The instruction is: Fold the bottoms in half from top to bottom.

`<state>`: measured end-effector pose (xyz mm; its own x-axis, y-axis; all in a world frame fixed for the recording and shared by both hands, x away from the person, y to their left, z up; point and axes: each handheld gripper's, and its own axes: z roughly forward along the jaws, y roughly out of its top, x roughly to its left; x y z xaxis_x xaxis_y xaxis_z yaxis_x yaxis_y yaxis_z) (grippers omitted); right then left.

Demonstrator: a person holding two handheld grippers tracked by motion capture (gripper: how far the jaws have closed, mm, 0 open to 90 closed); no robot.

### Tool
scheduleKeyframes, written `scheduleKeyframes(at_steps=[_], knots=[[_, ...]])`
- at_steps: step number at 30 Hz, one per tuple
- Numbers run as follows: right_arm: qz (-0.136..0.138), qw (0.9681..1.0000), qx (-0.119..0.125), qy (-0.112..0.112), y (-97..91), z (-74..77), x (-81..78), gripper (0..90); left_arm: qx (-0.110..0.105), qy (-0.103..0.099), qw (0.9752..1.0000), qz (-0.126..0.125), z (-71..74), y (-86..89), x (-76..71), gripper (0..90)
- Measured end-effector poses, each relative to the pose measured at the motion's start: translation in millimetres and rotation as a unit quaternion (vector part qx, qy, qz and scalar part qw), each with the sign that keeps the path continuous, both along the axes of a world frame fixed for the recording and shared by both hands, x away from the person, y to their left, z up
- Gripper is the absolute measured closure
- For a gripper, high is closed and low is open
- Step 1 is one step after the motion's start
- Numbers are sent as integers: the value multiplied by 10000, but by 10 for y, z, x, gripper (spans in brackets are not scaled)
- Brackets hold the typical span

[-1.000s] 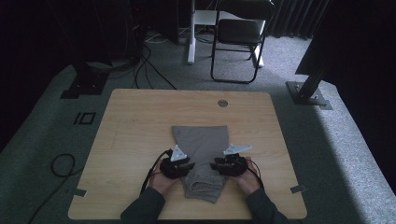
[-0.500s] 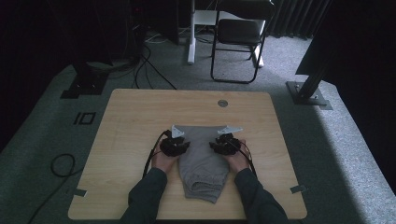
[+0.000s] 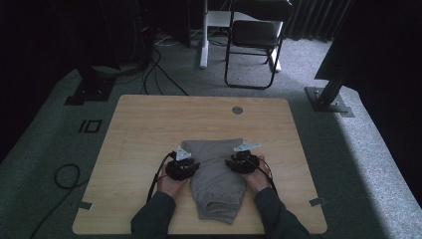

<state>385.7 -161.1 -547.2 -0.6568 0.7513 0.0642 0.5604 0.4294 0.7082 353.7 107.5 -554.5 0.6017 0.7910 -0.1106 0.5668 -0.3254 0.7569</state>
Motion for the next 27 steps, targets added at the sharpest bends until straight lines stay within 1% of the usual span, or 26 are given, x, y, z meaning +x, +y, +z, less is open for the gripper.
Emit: scheduleKeyframes(at_steps=[1,3,5,6,7,9,11,12,13,14,17,20,22,24,25,27], knots=[[42,10000,-19,24,-6,11,-10,649,14,-77,10000,0,24,14,-16,685],[13,10000,-49,-83,-35,31,-1,648,-16,-292,9996,56,80,40,-20,685],[-238,9996,64,-111,-89,62,62,637,-125,-467,9987,188,172,76,27,679],[-357,9992,124,-130,-124,80,105,631,-147,-524,9982,258,220,91,70,663],[-479,9986,163,-160,-156,101,150,624,-127,-568,9978,311,262,101,125,644],[-708,9971,246,-160,-210,141,247,609,3,-616,9971,440,316,107,256,598],[-896,9953,332,-147,-258,172,345,595,78,-539,9965,634,323,106,396,568],[-977,9943,404,-107,-278,182,394,590,122,-469,9963,703,311,105,463,565],[-1033,9936,460,-78,-295,186,442,584,208,-424,9958,789,293,101,519,564],[-1107,9926,490,-59,-306,186,485,577,240,-376,9952,876,268,98,568,562],[-1256,9906,535,30,-316,173,596,555,359,-221,9939,1023,182,89,675,548],[-1376,9882,641,182,-314,141,681,517,443,-84,9927,1122,98,82,744,520],[-1439,9866,701,309,-316,103,728,504,433,2,9923,1158,59,82,772,503],[-1506,9847,749,459,-321,63,760,496,410,39,9924,1159,41,86,785,494],[-1511,9845,742,494,-320,53,763,491,364,64,9925,1167,36,91,792,490],[-1488,9851,677,535,-317,35,764,498,290,140,9929,1146,32,107,810,491]])
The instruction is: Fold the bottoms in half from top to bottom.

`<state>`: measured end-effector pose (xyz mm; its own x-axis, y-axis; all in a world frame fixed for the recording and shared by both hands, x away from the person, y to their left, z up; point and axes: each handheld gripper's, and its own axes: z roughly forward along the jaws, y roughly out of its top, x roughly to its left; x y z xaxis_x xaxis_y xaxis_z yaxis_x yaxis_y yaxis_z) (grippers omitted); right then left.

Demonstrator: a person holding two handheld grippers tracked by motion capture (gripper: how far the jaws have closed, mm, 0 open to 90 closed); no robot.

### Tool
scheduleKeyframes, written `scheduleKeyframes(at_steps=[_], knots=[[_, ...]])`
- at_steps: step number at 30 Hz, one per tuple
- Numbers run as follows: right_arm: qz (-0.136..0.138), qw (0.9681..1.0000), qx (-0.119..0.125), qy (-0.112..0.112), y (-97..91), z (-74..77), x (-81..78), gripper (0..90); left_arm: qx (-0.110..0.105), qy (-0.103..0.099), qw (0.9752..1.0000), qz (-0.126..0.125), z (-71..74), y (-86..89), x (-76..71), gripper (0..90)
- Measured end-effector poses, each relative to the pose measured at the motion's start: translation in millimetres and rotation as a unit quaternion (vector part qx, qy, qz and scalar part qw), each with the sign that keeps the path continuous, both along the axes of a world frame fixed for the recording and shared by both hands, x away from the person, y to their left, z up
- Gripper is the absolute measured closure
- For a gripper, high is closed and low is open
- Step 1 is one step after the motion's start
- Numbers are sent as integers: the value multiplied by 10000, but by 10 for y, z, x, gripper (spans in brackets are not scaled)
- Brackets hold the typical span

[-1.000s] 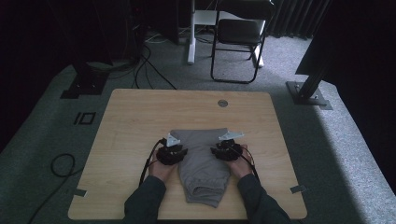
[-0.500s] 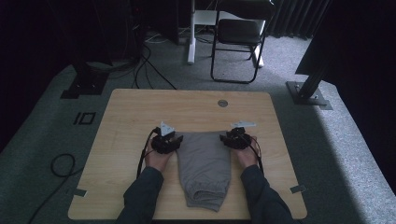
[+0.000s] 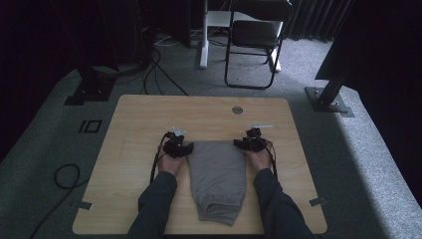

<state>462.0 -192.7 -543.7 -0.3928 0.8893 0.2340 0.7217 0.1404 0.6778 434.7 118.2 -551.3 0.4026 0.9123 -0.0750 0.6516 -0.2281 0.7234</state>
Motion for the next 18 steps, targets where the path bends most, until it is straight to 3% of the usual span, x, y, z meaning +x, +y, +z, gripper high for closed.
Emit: scheduleKeyframes(at_steps=[3,5,7,9,11,15,18], knots=[[89,9999,-59,51,9,-14,-2,505,-68,38,10000,-1,2,15,16,495],[-34,9999,-125,52,-6,-9,6,496,-65,44,10000,-21,4,21,23,495],[-125,9999,-42,92,-45,-9,17,495,-85,42,10000,-24,2,37,29,491],[44,9999,69,142,-57,-10,12,489,-132,51,9999,10,1,45,33,489],[269,9994,17,210,-26,3,-1,500,-174,56,9998,5,-1,32,33,484],[275,9991,117,298,-9,1,14,624,-163,120,9997,-102,12,-14,22,526],[288,9982,250,455,-20,-5,48,788,-249,281,9990,-244,30,-23,42,714]])
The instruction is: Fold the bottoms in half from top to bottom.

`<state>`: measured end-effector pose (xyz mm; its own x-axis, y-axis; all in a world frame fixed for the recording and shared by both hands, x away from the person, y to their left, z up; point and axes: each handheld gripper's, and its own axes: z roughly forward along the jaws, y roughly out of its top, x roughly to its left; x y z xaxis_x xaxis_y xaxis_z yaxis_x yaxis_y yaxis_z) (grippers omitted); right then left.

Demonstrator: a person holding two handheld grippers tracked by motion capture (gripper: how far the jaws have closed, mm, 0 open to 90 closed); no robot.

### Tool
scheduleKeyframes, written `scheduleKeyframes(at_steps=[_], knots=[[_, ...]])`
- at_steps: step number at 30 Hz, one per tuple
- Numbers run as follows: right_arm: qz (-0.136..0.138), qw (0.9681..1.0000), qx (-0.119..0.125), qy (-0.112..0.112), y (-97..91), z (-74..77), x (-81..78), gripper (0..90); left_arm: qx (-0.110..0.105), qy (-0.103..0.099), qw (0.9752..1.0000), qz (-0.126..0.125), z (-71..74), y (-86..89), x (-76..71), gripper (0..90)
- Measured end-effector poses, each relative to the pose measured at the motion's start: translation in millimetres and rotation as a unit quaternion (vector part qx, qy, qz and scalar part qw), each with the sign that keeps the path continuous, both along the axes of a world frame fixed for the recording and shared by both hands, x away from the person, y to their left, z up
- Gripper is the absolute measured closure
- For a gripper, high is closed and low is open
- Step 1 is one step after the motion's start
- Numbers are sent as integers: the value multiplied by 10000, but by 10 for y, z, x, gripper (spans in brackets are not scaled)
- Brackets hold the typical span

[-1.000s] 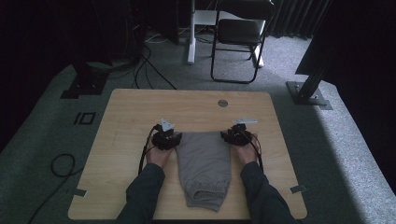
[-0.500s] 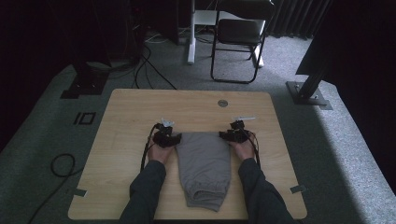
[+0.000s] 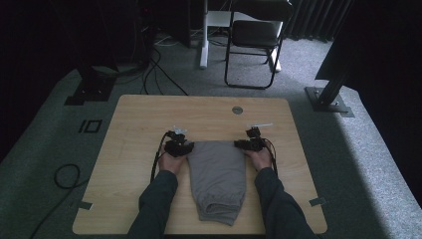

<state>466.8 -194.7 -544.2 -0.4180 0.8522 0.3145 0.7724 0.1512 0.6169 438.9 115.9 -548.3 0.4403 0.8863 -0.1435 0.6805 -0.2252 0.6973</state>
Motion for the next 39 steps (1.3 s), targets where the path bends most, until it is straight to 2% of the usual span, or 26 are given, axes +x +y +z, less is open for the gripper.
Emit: scheduleKeyframes(at_steps=[2,5,7,12,15,17,20,23,25,27,29,32,33,36,37,38,39], knots=[[-8,9999,144,-42,-18,11,9,842,82,-18,9999,-62,19,-20,2,791],[38,9995,180,-237,-30,73,1,851,145,-175,9997,-101,72,-34,-16,811],[102,9989,210,-395,-36,140,-12,852,18,-290,9996,-56,135,-14,-31,812],[172,9961,294,-810,-55,343,-54,854,-137,-670,9977,-14,368,23,-87,812],[218,9940,317,-1027,-74,466,-113,854,-215,-892,9957,-113,515,31,-159,811],[275,9924,355,-1147,-93,536,-181,854,-210,-1050,9940,-214,597,30,-249,810],[401,9892,413,-1346,-126,608,-359,855,-402,-1249,9908,-327,693,52,-457,809],[599,9853,468,-1531,-171,651,-648,854,-405,-1412,9876,-551,728,67,-744,806],[729,9838,445,-1573,-188,632,-829,854,-425,-1477,9855,-723,711,78,-949,805],[854,9826,339,-1616,-212,582,-1022,853,-504,-1431,9849,-838,661,90,-1140,801],[917,9832,358,-1539,-258,501,-1214,852,-451,-1307,9860,-927,591,87,-1300,800],[982,9861,322,-1298,-298,372,-1397,850,-461,-945,9887,-1065,434,68,-1476,797],[1029,9868,274,-1217,-300,315,-1450,849,-369,-809,9899,-1100,368,37,-1514,796],[1114,9898,89,-879,-260,138,-1539,847,-31,-524,9910,-1229,178,-52,-1559,796],[1114,9898,89,-879,-260,138,-1539,847,-31,-524,9910,-1229,178,-52,-1559,796],[1126,9909,-69,-738,-219,33,-1529,846,57,-447,9922,-1159,105,-85,-1541,797],[1127,9913,-83,-674,-205,10,-1517,846,30,-402,9929,-1122,88,-87,-1513,797]])
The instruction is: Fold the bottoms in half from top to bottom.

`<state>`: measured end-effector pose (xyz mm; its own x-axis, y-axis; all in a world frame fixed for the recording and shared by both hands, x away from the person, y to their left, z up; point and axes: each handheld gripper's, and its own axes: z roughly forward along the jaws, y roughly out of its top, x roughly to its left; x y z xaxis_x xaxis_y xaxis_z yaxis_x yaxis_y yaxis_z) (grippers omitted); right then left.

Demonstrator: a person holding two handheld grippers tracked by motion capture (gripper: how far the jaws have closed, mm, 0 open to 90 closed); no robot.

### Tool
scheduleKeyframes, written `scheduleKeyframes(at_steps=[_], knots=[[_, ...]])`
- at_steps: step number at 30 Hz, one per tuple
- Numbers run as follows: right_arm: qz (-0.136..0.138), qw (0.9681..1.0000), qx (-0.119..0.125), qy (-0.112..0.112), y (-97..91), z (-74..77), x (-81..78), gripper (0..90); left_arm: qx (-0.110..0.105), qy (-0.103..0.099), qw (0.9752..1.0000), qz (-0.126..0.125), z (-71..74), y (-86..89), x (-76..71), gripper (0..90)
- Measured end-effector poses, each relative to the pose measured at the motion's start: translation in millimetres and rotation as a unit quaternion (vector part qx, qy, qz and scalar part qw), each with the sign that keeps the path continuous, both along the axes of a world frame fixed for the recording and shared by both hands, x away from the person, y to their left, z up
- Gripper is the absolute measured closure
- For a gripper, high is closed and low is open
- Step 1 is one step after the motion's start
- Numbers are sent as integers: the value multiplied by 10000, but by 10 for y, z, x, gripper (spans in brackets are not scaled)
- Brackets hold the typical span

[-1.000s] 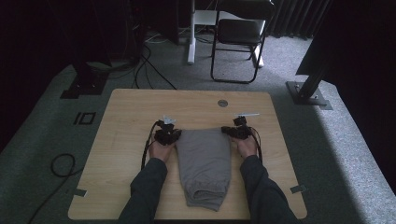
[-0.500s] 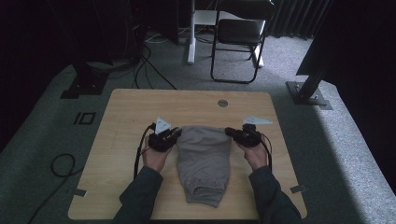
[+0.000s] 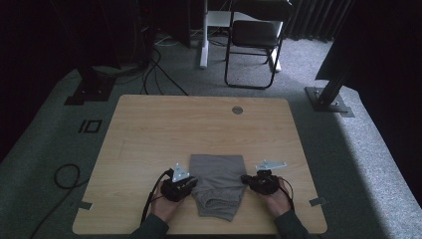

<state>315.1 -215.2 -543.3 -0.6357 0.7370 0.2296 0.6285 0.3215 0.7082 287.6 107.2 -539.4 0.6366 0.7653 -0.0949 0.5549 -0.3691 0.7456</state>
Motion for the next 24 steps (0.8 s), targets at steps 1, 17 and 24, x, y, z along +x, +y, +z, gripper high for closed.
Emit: scheduleKeyframes(at_steps=[1,17,24], knots=[[-14,10000,-58,0,20,-26,27,845,33,-1,10000,16,-5,-2,19,797],[-493,9984,-174,-200,211,-39,772,844,205,-151,9972,697,-45,-5,855,797],[-755,9969,-165,-158,274,8,1018,848,71,-97,9950,989,55,41,1135,802]])
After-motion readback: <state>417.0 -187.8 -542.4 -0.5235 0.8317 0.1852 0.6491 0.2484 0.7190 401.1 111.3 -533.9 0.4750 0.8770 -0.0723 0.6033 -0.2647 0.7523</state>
